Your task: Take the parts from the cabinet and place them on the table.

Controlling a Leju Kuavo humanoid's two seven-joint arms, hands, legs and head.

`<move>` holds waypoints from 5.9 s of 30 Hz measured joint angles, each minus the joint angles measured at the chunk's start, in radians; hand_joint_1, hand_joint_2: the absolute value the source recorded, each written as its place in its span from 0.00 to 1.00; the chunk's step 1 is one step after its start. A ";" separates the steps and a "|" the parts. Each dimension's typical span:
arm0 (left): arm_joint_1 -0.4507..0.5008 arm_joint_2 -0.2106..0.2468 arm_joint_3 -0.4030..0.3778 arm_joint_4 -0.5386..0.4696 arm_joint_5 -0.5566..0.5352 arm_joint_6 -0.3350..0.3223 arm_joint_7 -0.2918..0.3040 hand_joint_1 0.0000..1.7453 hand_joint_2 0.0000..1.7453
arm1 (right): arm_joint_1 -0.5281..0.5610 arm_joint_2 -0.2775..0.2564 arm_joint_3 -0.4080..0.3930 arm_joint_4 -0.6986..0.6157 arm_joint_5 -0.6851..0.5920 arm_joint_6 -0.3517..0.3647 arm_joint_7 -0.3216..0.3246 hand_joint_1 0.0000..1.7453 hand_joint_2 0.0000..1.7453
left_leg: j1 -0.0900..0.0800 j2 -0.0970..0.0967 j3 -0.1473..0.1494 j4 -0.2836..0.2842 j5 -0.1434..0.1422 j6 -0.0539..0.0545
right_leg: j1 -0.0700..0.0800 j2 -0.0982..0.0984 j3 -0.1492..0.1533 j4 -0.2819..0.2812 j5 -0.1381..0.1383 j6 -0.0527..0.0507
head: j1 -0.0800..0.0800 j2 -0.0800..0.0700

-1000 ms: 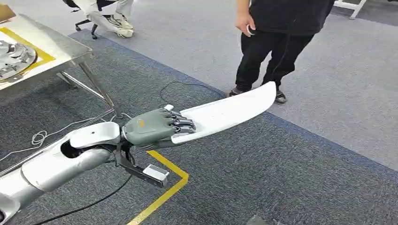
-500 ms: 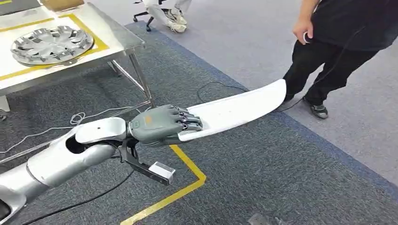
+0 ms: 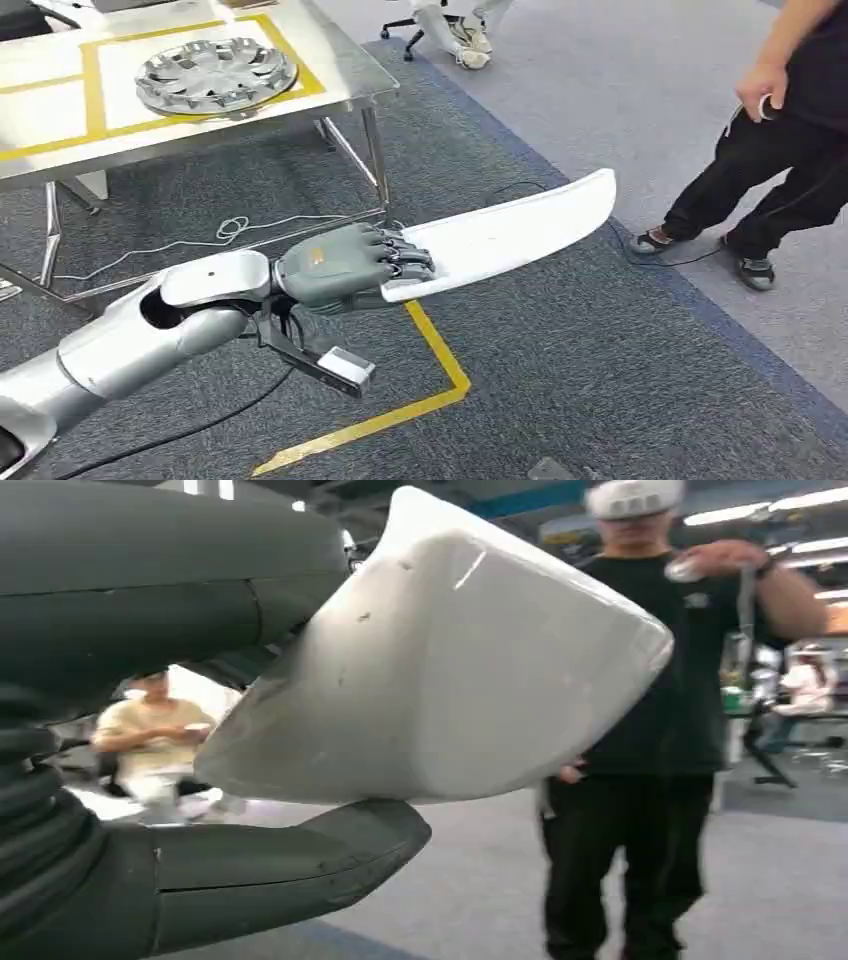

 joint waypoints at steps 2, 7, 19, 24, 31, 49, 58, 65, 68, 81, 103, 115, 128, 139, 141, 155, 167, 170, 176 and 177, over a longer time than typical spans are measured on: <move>0.001 -0.001 0.001 0.000 0.000 0.000 0.000 1.00 1.00 | -0.003 0.002 -0.001 0.000 -0.001 0.000 -0.001 0.00 1.00 | 0.013 -0.025 0.020 -0.025 0.010 0.008 | -0.002 0.039 -0.002 0.011 -0.016 0.012 | 0.002 0.000; 0.004 -0.008 -0.006 0.005 0.000 -0.001 0.002 1.00 1.00 | 0.011 0.002 -0.001 0.002 -0.008 0.001 -0.001 0.00 1.00 | 0.020 -0.095 0.022 -0.026 0.008 0.019 | -0.006 0.132 -0.180 0.310 -0.113 0.023 | 0.010 0.000; -0.012 -0.003 -0.010 0.008 0.015 -0.011 0.002 1.00 1.00 | 0.005 0.002 -0.003 0.004 -0.013 0.000 -0.003 0.00 1.00 | 0.030 -0.091 -0.040 0.104 -0.066 -0.042 | -0.017 0.148 -0.034 -0.002 0.039 -0.022 | 0.002 0.000; -0.012 -0.008 -0.018 0.013 0.018 -0.018 0.000 1.00 1.00 | 0.008 0.002 -0.005 0.005 -0.014 -0.002 -0.003 0.00 1.00 | 0.037 -0.053 -0.116 0.238 -0.070 -0.046 | -0.012 0.078 -0.020 -0.002 0.023 -0.025 | 0.001 0.000; -0.023 -0.011 -0.017 0.015 0.021 -0.018 0.000 1.00 1.00 | 0.002 0.006 -0.011 0.005 -0.013 -0.003 -0.003 0.00 1.00 | 0.005 -0.007 0.003 -0.011 0.004 0.000 | -0.001 -0.010 0.012 -0.010 -0.001 0.003 | 0.002 0.000; -0.031 -0.023 -0.023 0.026 0.021 -0.019 0.000 1.00 1.00 | 0.006 0.000 -0.023 0.006 -0.018 -0.011 -0.002 0.00 1.00 | 0.021 -0.093 0.035 -0.011 -0.021 0.006 | -0.011 0.154 -0.058 0.000 0.052 0.009 | 0.017 0.000; -0.032 -0.028 -0.024 0.026 0.019 -0.017 0.000 1.00 1.00 | 0.008 0.000 -0.028 0.006 -0.025 -0.014 -0.006 0.00 1.00 | 0.023 -0.093 0.038 -0.018 -0.021 -0.010 | -0.009 0.152 -0.057 0.000 0.049 0.000 | 0.018 0.000; -0.032 -0.034 -0.026 0.026 0.016 -0.015 0.000 1.00 1.00 | 0.011 0.000 -0.035 0.006 -0.029 -0.017 -0.014 0.00 1.00 | 0.022 -0.093 0.038 -0.017 -0.022 -0.015 | -0.011 0.151 -0.054 0.000 0.049 0.000 | 0.018 0.000; -0.032 -0.034 -0.026 0.027 0.016 -0.014 0.000 1.00 1.00 | 0.011 0.000 -0.036 0.006 -0.029 -0.017 -0.015 0.00 1.00 | 0.020 -0.093 0.038 -0.016 -0.022 -0.015 | -0.012 0.151 -0.053 -0.001 0.050 0.000 | 0.018 0.000; -0.018 -0.009 -0.023 0.027 0.021 0.004 0.006 1.00 1.00 | 0.009 0.000 -0.044 0.007 -0.031 -0.016 0.003 0.00 1.00 | 0.019 -0.094 0.038 -0.016 -0.022 -0.014 | -0.013 0.150 -0.052 -0.002 0.050 0.001 | 0.018 0.000; -0.006 -0.005 -0.019 0.028 0.027 -0.018 -0.006 1.00 1.00 | 0.014 0.000 -0.053 0.007 -0.031 -0.017 0.003 0.00 1.00 | 0.019 -0.094 0.038 -0.016 -0.022 -0.014 | -0.013 0.151 -0.052 -0.002 0.050 0.001 | 0.018 0.000; -0.012 -0.007 -0.021 0.030 0.023 -0.018 -0.011 1.00 1.00 | 0.007 0.000 -0.058 0.006 -0.031 -0.020 -0.001 0.00 1.00 | 0.029 -0.090 0.103 -0.093 -0.019 0.029 | -0.012 0.146 -0.117 0.114 0.008 0.022 | 0.028 0.000; -0.005 -0.005 -0.027 0.034 0.022 -0.022 -0.015 1.00 1.00 | 0.020 0.000 -0.069 0.010 -0.032 -0.021 -0.003 0.00 1.00 | 0.045 -0.081 0.177 -0.028 -0.149 -0.036 | -0.034 0.155 -0.074 0.018 0.042 -0.002 | 0.022 0.000; 0.013 0.002 -0.042 0.046 0.024 -0.022 -0.015 1.00 1.00 | 0.040 0.001 -0.071 0.019 -0.032 -0.021 -0.003 0.00 1.00 | 0.007 -0.051 -0.057 0.061 0.128 0.034 | -0.021 0.151 0.202 -0.116 -0.083 0.007 | 0.039 0.000; 0.005 0.001 -0.040 0.046 0.022 -0.023 -0.016 1.00 1.00 | 0.029 0.001 -0.072 0.018 -0.032 -0.019 -0.003 0.00 1.00 | 0.001 -0.054 -0.011 0.018 0.090 0.053 | -0.019 0.140 0.257 -0.146 -0.077 0.018 | 0.026 0.000; -0.004 -0.010 -0.047 0.053 0.021 -0.024 -0.015 1.00 1.00 | 0.026 -0.011 -0.074 0.019 -0.032 -0.019 -0.002 0.00 1.00 | 0.025 -0.076 0.363 -0.163 -0.178 0.006 | 0.010 0.146 -0.070 -0.049 0.135 -0.004 | 0.037 0.000; -0.001 -0.011 -0.031 0.053 0.007 0.000 -0.005 1.00 1.00 | 0.018 -0.009 -0.076 0.016 -0.031 -0.020 -0.002 0.00 1.00 | 0.065 -0.056 0.057 0.028 -0.117 -0.068 | -0.038 0.150 0.037 -0.062 0.038 0.000 | 0.029 0.000; 0.012 -0.005 -0.036 0.059 0.002 0.006 -0.005 1.00 1.00 | 0.016 -0.009 -0.076 0.019 -0.030 -0.022 -0.001 0.00 1.00 | 0.058 -0.047 0.037 -0.050 0.003 -0.056 | -0.037 0.151 0.036 -0.060 0.024 0.027 | 0.024 0.000; 0.004 -0.008 -0.023 0.059 0.003 0.010 -0.003 1.00 1.00 | 0.008 -0.009 -0.077 0.018 -0.030 -0.022 -0.001 0.00 1.00 | 0.052 -0.052 0.051 -0.049 -0.009 -0.009 | -0.037 0.136 -0.053 0.101 -0.049 0.041 | 0.032 0.000; 0.006 -0.008 -0.024 0.059 0.003 0.010 -0.003 1.00 1.00 | 0.008 -0.009 -0.077 0.018 -0.030 -0.022 -0.002 0.00 1.00 | 0.047 -0.052 0.054 -0.049 -0.014 -0.002 | -0.033 0.136 -0.114 0.197 -0.079 0.039 | 0.032 0.000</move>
